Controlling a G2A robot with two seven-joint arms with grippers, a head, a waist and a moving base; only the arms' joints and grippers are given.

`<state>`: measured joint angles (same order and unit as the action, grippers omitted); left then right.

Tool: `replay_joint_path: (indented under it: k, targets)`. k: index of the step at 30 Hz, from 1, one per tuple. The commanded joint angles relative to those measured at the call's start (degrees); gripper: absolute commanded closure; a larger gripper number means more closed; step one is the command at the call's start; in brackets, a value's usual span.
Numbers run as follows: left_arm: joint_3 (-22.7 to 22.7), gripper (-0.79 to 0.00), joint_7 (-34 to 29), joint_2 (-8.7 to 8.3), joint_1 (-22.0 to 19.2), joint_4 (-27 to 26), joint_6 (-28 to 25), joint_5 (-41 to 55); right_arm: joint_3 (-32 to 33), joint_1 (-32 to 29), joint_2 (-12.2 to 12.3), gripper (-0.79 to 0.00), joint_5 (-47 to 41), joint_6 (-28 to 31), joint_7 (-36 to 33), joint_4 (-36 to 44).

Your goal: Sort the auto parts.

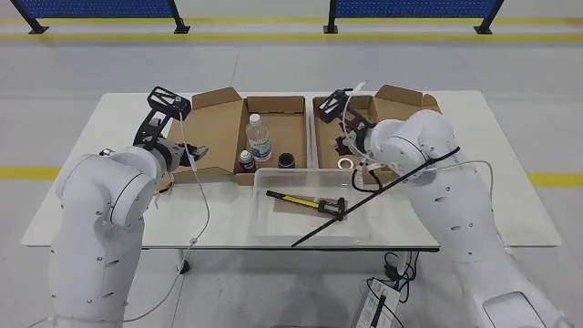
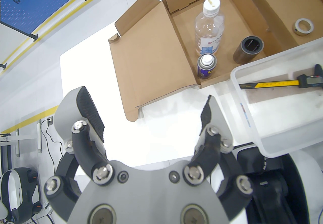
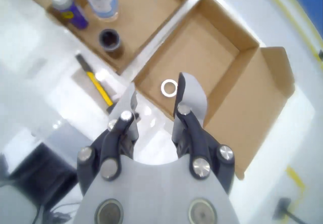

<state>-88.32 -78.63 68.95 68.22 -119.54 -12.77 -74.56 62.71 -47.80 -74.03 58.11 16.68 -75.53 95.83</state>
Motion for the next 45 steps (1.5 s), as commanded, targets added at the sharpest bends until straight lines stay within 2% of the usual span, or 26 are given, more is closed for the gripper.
replay_joint_path:
  k: [1,5,9,13,17,26,28,37,45]
  targets:
    - [0.0,-0.785,0.0,0.00,0.0,0.0,0.0,0.0,-0.9,-0.7,0.2,-0.360,-1.4,2.9,-2.2,2.1]
    - [0.0,-0.785,0.0,0.00,0.0,0.0,0.0,0.0,-3.1,-2.2,0.4,-0.388,-5.0,6.9,-5.2,4.4]
    - [0.0,-0.785,0.0,0.00,0.0,0.0,0.0,0.0,-6.5,-3.3,1.1,-0.391,-6.4,7.7,-4.4,4.8]
    - [0.0,-0.785,0.0,0.00,0.0,0.0,0.0,0.0,-10.2,-4.0,2.2,-0.443,-6.7,7.6,-4.5,3.6]
    - [0.0,-0.785,0.0,0.00,0.0,0.0,0.0,0.0,-13.5,-3.7,3.5,-0.557,-6.0,6.6,-5.5,1.9]
    - [0.0,-0.785,0.0,0.00,0.0,0.0,0.0,0.0,-18.8,-2.5,5.7,-0.533,-5.0,6.2,-5.9,-2.6]
    - [0.0,-0.785,0.0,0.00,0.0,0.0,0.0,0.0,-20.0,-2.2,5.8,-0.502,-3.8,6.3,-5.8,-3.7]
    - [0.0,-0.785,0.0,0.00,0.0,0.0,0.0,0.0,-22.4,-0.8,5.2,-0.431,-2.2,6.5,-3.4,-9.1]
    - [0.0,-0.785,0.0,0.00,0.0,0.0,0.0,0.0,-24.6,1.8,4.0,-0.419,-1.7,7.0,-1.3,-12.7]
